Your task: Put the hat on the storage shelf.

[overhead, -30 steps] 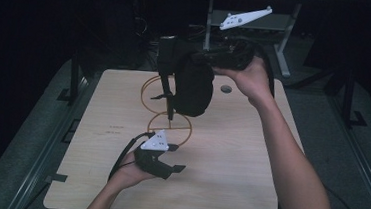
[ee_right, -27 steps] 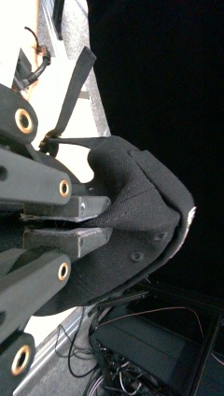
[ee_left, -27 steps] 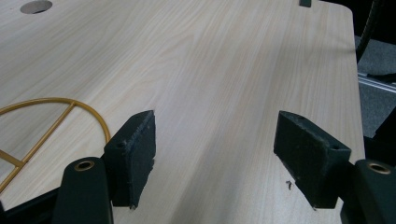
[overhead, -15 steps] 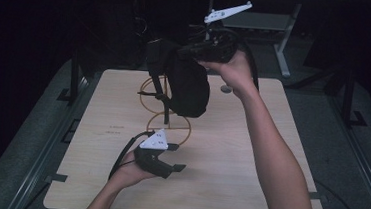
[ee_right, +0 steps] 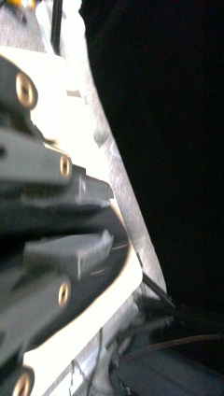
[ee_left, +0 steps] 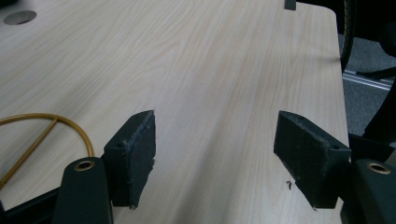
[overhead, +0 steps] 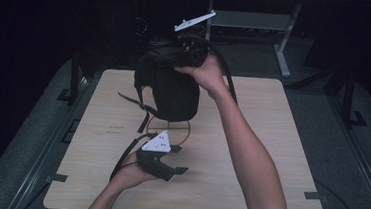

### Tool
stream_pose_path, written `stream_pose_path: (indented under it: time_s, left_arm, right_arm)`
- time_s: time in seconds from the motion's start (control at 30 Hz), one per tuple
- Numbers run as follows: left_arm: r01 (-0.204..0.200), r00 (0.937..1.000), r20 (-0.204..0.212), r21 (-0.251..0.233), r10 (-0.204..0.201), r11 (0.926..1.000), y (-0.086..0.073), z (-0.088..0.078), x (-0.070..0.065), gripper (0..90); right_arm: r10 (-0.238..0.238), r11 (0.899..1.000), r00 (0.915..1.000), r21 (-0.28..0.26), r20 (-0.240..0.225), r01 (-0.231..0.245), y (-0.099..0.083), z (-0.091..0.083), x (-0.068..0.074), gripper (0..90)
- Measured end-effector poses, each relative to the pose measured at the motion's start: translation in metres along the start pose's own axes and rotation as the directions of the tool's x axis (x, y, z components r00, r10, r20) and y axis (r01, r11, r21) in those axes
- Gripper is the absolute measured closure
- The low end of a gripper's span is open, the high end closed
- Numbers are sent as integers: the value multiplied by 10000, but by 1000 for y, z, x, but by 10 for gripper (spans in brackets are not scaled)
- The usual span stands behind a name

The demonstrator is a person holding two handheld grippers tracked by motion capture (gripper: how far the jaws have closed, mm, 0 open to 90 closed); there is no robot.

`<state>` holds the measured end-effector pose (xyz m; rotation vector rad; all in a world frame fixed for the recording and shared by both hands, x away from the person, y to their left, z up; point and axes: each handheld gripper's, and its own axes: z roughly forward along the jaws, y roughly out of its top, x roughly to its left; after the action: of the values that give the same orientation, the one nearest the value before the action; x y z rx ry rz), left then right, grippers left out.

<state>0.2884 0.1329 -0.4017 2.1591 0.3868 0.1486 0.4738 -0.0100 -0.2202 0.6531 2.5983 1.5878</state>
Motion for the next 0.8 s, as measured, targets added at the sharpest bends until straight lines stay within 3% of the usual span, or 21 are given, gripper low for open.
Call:
stream_pose_path:
  time_s: [0.07, 0.17, 0.2, 0.37, 0.8]
  left_arm:
    - [5, 10000, -23, 16, -5, 10000, -1, 0, 0, 294]
    - [85, 9999, -55, -43, -86, 10000, -2, -1, 0, 294]
    - [54, 10000, -78, -10, -55, 10000, -3, -1, 1, 295]
    - [128, 9996, -269, -44, -129, 9999, -4, -3, 2, 292]
    - [324, 9984, -456, -39, -325, 9995, -8, -5, 7, 279]
  right_arm:
    - [125, 9997, 9999, 223, 90, -127, -1, 6, 2, 531]
    - [32, 9993, 9999, 365, 102, -36, -3, 7, 1, 491]
    - [-12, 9996, 9997, 281, 254, 4, -4, 5, 1, 490]
    - [257, 9995, 9995, 202, 174, -260, -14, -4, -2, 444]
    - [249, 9996, 9992, -120, 314, -246, -36, -34, -5, 355]
